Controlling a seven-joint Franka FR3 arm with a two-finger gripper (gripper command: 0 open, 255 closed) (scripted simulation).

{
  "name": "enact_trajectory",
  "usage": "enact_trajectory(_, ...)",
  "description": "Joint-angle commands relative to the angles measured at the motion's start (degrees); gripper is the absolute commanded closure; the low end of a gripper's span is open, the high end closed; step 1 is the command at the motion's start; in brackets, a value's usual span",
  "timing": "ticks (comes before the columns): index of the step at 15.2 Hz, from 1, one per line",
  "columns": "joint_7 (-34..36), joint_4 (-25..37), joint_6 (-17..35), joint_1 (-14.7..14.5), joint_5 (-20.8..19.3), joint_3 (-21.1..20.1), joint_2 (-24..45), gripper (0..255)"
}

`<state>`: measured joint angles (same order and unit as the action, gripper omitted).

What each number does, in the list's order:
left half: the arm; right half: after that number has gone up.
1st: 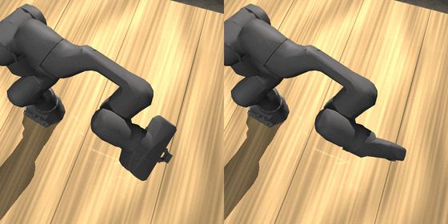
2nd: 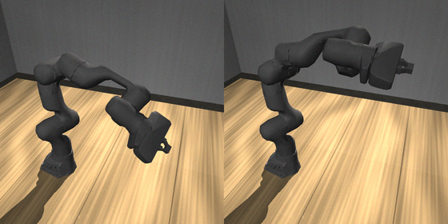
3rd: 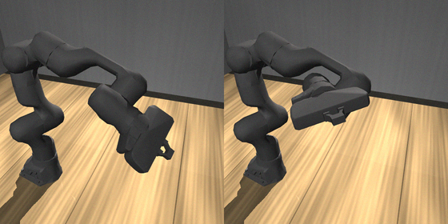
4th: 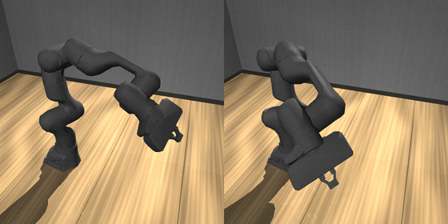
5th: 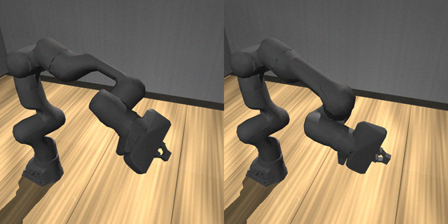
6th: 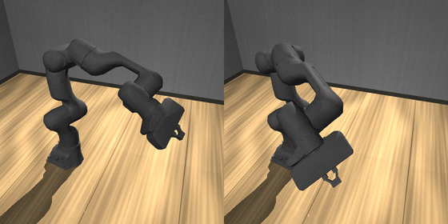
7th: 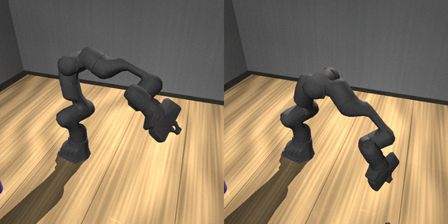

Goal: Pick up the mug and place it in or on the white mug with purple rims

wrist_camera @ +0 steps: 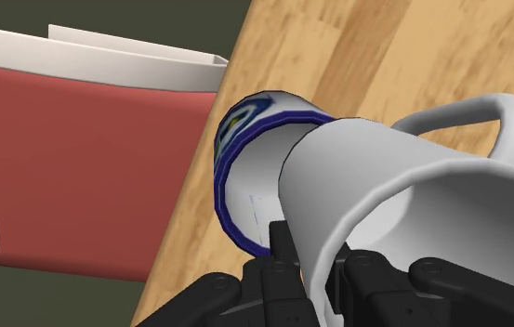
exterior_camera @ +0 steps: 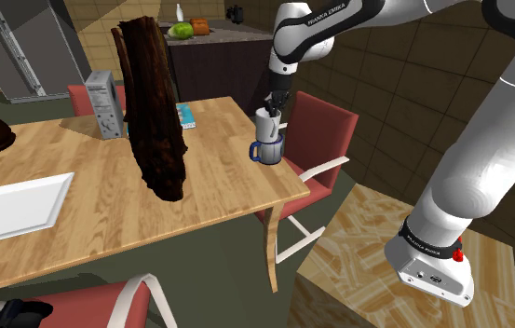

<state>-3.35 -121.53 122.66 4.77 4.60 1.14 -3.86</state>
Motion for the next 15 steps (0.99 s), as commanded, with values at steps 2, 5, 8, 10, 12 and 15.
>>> enact_trajectory(2,0.03,-0.11,-0.02,-0.03,0.0,-0.03,0.04,0)
enact_trajectory(5,0.02,-0.1,0.0,-0.03,0.0,-0.03,0.05,0)
enact_trajectory(8,0.07,1.01,-1.88,0.04,-0.1,0.04,-0.71,0)
enact_trajectory(10,0.18,3.39,-5.61,0.16,-0.28,0.16,-2.05,0)
enact_trajectory(12,0.21,4.41,-7.08,0.2,-0.35,0.2,-2.5,0)
enact_trajectory(15,0.21,4.41,-7.08,0.2,-0.35,0.2,-2.5,0)
